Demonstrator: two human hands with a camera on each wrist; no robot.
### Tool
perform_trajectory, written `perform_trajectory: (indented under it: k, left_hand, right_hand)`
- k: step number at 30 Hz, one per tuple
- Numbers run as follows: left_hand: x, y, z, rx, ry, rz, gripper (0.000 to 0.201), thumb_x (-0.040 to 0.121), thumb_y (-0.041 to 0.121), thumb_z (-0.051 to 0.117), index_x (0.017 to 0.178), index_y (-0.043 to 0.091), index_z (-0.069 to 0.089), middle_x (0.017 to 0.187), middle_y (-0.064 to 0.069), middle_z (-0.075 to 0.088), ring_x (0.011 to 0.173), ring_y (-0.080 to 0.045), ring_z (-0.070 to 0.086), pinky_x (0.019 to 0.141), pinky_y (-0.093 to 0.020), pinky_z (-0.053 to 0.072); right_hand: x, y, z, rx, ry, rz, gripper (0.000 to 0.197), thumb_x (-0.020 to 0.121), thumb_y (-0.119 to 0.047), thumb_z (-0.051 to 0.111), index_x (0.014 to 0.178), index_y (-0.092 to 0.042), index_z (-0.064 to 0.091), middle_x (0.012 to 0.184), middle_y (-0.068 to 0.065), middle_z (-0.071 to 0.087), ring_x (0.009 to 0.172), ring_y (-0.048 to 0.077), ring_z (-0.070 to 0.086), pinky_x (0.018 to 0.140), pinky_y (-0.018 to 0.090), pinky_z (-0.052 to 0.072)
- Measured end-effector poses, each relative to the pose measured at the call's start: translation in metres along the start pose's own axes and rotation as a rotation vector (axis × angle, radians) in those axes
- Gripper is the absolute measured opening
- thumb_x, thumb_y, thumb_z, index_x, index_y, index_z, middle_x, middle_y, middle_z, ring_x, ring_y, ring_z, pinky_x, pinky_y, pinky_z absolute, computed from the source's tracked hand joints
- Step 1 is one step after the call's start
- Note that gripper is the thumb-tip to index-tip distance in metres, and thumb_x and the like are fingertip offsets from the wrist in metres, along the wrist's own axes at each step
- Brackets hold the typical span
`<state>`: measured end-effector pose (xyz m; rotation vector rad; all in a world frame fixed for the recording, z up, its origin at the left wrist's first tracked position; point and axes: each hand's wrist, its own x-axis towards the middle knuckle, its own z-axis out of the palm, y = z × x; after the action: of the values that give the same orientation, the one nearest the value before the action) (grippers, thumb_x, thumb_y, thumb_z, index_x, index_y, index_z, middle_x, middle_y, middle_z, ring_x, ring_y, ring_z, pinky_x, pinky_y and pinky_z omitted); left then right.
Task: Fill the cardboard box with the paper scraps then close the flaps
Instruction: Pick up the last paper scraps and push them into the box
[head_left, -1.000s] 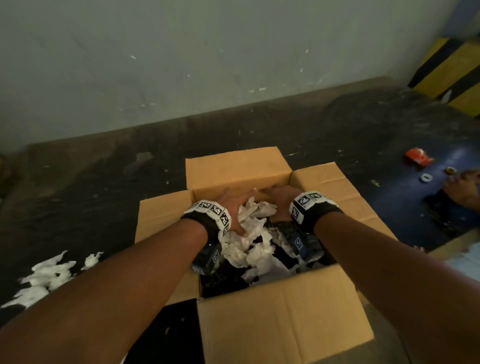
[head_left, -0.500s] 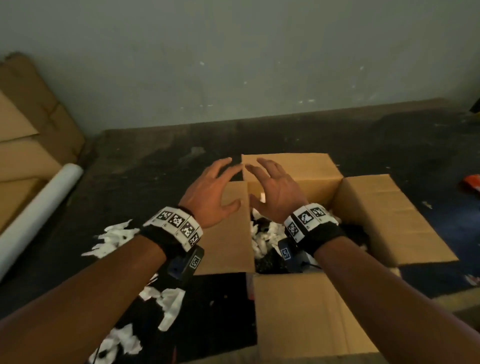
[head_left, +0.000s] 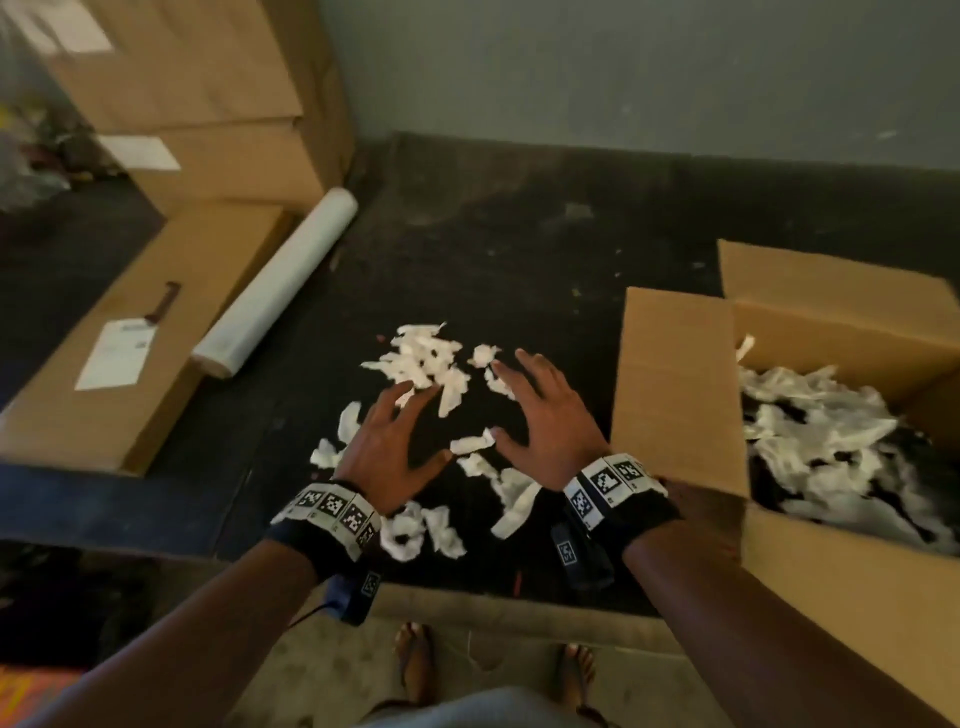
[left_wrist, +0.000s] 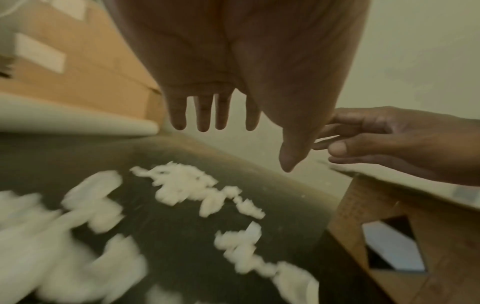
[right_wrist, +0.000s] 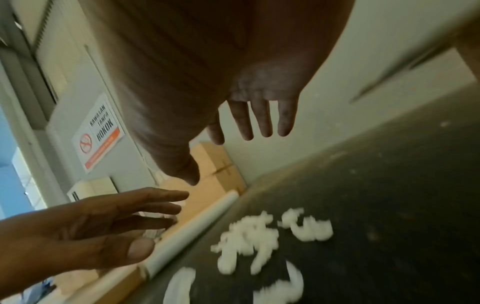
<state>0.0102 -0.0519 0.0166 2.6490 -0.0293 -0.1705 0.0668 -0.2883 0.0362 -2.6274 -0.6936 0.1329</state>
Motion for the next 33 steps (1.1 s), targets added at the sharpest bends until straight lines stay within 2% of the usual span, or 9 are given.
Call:
perform_trajectory:
  k: [2, 5, 8, 11, 15, 21, 26, 29, 33]
  left_hand:
    - [-0.02, -0.036, 0.02, 0.028, -0.108, -0.085, 0.107, 0.077, 0.071, 0.069, 0.159, 0.045, 0.004, 0.168, -0.004, 0.002, 0.152, -0.036, 0.019, 0.116, -0.057, 0.035]
    - [-0.046, -0.075, 0.047, 0.091, -0.232, -0.204, 0.135, 0.057, 0.085, 0.071, 0.153, 0.054, -0.019, 0.165, 0.0, -0.029, 0.151, -0.037, -0.025, 0.116, -0.074, 0.004]
    - [-0.058, -0.102, 0.064, 0.102, -0.261, -0.286, 0.147, 0.041, 0.096, 0.067, 0.147, 0.058, -0.027, 0.157, 0.003, -0.046, 0.143, -0.038, -0.04, 0.107, -0.078, -0.005]
    - [-0.052, -0.122, 0.074, 0.112, -0.283, -0.274, 0.151, 0.038, 0.097, 0.066, 0.148, 0.055, -0.027, 0.155, 0.001, -0.048, 0.144, -0.042, -0.038, 0.108, -0.077, -0.005]
    - [-0.03, -0.138, 0.084, 0.131, -0.312, -0.17, 0.145, 0.044, 0.099, 0.061, 0.155, 0.049, -0.019, 0.163, -0.008, -0.034, 0.149, -0.046, -0.026, 0.118, -0.072, 0.004]
    - [0.027, -0.13, 0.087, 0.121, -0.337, 0.006, 0.137, 0.055, 0.091, 0.067, 0.157, 0.047, -0.013, 0.165, -0.006, -0.027, 0.152, -0.043, -0.019, 0.12, -0.069, 0.005]
    - [0.046, -0.127, 0.066, 0.05, -0.308, 0.056, 0.144, 0.051, 0.082, 0.078, 0.156, 0.05, -0.015, 0.165, -0.002, -0.03, 0.15, -0.041, -0.026, 0.116, -0.066, -0.004]
    - [0.028, -0.135, 0.048, 0.091, -0.272, 0.054, 0.142, 0.054, 0.08, 0.079, 0.156, 0.049, -0.015, 0.166, -0.002, -0.028, 0.151, -0.037, -0.026, 0.119, -0.065, -0.002]
    - [-0.018, -0.169, 0.036, 0.142, -0.261, -0.004, 0.137, 0.059, 0.078, 0.078, 0.157, 0.048, -0.014, 0.165, -0.003, -0.03, 0.152, -0.034, -0.024, 0.121, -0.061, 0.0]
  right_hand:
    - [-0.008, -0.009, 0.042, 0.0, -0.081, 0.056, 0.097, 0.084, -0.057, 0.065, 0.161, -0.035, 0.009, 0.169, 0.005, 0.0, 0.155, 0.032, -0.001, 0.118, 0.059, 0.027]
    - [-0.029, -0.014, 0.099, 0.003, -0.219, 0.213, 0.121, 0.072, -0.074, 0.068, 0.156, -0.047, -0.015, 0.165, 0.001, -0.029, 0.151, 0.034, -0.023, 0.117, 0.068, 0.007]
    - [-0.053, -0.017, 0.142, 0.052, -0.247, 0.393, 0.123, 0.068, -0.085, 0.06, 0.152, -0.049, -0.022, 0.159, 0.0, -0.041, 0.148, 0.034, -0.031, 0.115, 0.068, 0.0]
    - [-0.063, -0.024, 0.173, 0.064, -0.212, 0.482, 0.116, 0.074, -0.087, 0.049, 0.155, -0.043, -0.021, 0.161, 0.004, -0.037, 0.148, 0.034, -0.031, 0.12, 0.065, 0.003]
    - [-0.042, -0.036, 0.198, 0.032, -0.206, 0.429, 0.098, 0.087, -0.077, 0.036, 0.157, -0.038, -0.02, 0.163, 0.008, -0.033, 0.149, 0.034, -0.029, 0.123, 0.059, 0.0]
    - [0.021, -0.05, 0.207, 0.061, -0.243, 0.255, 0.092, 0.096, -0.043, 0.053, 0.159, -0.032, -0.014, 0.166, 0.008, -0.024, 0.151, 0.033, -0.023, 0.124, 0.057, 0.006]
    - [0.038, -0.046, 0.189, 0.129, -0.186, 0.264, 0.097, 0.089, -0.041, 0.06, 0.161, -0.033, -0.004, 0.167, 0.005, -0.02, 0.153, 0.029, -0.018, 0.124, 0.056, 0.005]
    - [0.027, -0.041, 0.174, 0.102, -0.136, 0.241, 0.098, 0.086, -0.046, 0.06, 0.161, -0.035, -0.001, 0.167, 0.003, -0.021, 0.154, 0.026, -0.018, 0.124, 0.054, 0.004]
    - [0.002, -0.034, 0.166, 0.016, -0.206, 0.175, 0.108, 0.081, -0.05, 0.066, 0.16, -0.037, -0.005, 0.165, 0.003, -0.028, 0.153, 0.028, -0.021, 0.123, 0.054, 0.004]
